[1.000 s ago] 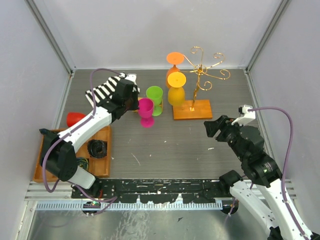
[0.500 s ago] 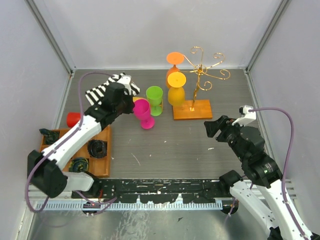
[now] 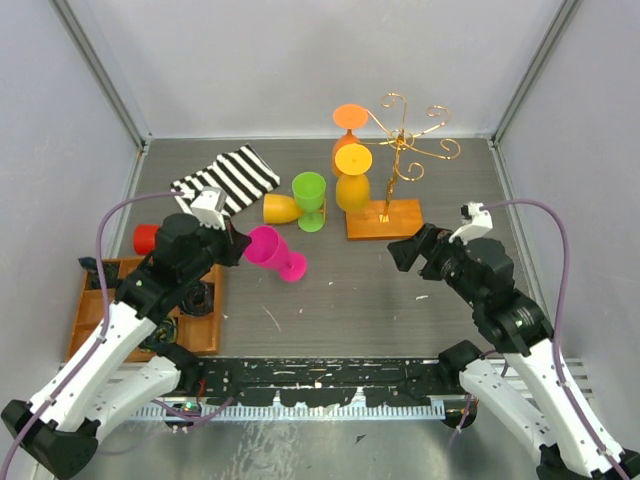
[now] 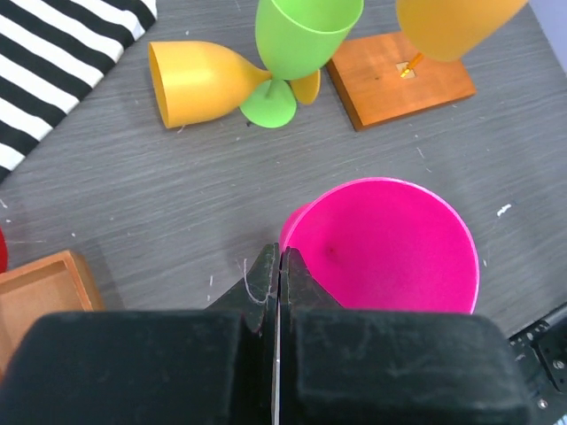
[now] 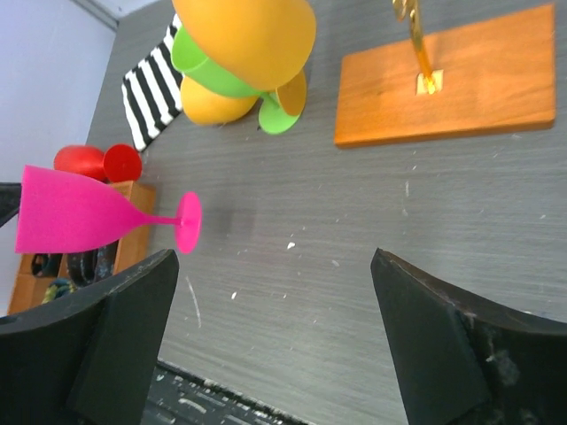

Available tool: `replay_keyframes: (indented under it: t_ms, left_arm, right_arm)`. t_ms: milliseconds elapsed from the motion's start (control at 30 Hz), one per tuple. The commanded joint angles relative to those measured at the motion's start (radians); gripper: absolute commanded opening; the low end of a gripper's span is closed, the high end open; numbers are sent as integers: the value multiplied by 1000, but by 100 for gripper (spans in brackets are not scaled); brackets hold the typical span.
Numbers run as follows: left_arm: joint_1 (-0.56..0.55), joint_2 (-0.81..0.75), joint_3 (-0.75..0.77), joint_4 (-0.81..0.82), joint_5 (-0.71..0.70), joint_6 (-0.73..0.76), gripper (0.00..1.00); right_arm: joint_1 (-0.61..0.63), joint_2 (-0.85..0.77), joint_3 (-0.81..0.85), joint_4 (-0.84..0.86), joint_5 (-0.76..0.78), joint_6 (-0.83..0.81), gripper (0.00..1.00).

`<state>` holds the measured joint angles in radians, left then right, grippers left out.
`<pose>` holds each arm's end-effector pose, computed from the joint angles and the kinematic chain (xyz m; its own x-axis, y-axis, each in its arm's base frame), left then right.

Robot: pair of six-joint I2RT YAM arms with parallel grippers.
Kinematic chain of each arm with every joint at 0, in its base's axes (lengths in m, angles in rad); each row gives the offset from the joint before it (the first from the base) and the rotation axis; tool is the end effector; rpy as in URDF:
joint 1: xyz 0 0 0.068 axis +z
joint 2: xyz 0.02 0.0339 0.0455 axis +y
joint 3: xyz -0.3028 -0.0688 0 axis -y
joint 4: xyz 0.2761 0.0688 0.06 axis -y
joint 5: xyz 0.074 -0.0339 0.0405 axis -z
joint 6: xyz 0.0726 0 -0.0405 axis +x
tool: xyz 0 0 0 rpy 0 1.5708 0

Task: Place the wine glass upside down on the wine glass rack
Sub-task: Pick up the wine glass at the center of the board.

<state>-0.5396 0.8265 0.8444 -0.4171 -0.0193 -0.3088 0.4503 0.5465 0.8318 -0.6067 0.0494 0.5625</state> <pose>0.1937 -0.1144 0.3442 -0.4692 -0.0732 -0.8801 0.3735 0.8866 -0.2729 0.1351 0.0613 0.3599 -0.4499 0.3741 -0.8109 -0.1804 0.8512 0.4928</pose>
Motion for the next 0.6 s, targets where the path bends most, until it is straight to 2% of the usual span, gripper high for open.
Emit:
replay_keyframes:
  t_ms: [0, 200, 300, 433, 567]
  left_arm:
    - [-3, -86, -45, -3, 51, -76, 0]
    - [-17, -185, -100, 26, 20, -153, 0]
    - [-65, -207, -123, 75, -2, -175, 0]
    - [-193, -181, -131, 132, -124, -186, 0]
    - [-316, -90, -108, 168, -260, -224, 0]
  right_arm:
    - [2, 59, 0, 75, -103, 108, 100]
    - [3, 53, -160, 293, -205, 188, 100]
    - [2, 61, -227, 365, -225, 224, 100]
    - [1, 90, -294, 413, -244, 245, 93]
    - [2, 100, -391, 571, -332, 303, 79]
